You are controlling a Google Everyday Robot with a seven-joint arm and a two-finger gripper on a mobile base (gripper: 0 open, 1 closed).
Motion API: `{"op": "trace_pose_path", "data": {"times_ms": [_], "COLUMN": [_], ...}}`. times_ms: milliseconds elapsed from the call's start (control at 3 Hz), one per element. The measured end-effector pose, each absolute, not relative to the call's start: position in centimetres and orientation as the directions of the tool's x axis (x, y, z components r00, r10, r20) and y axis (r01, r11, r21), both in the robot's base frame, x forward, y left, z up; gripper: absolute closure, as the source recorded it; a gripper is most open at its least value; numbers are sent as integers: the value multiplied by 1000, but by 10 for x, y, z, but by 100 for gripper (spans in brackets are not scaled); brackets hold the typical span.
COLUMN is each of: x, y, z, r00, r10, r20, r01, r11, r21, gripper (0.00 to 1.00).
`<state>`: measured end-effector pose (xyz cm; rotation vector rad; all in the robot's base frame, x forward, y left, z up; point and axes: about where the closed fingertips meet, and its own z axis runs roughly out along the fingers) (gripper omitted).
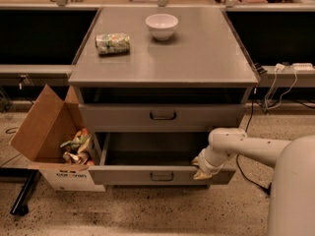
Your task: Open middle drawer
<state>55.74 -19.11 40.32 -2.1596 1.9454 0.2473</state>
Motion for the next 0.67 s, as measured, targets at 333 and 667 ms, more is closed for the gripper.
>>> {"op": "trace_pose_path", "data": {"times_ms": [333,667], "x": [557,546], "y": [-192,-192], "z": [409,407], "r00": [116,115], "r10": [-955,-951], "r20": [-274,-287], "r01": [-992,-992], "r11": [-97,-94], "r21": [-84,-87], "gripper": [100,100]}}
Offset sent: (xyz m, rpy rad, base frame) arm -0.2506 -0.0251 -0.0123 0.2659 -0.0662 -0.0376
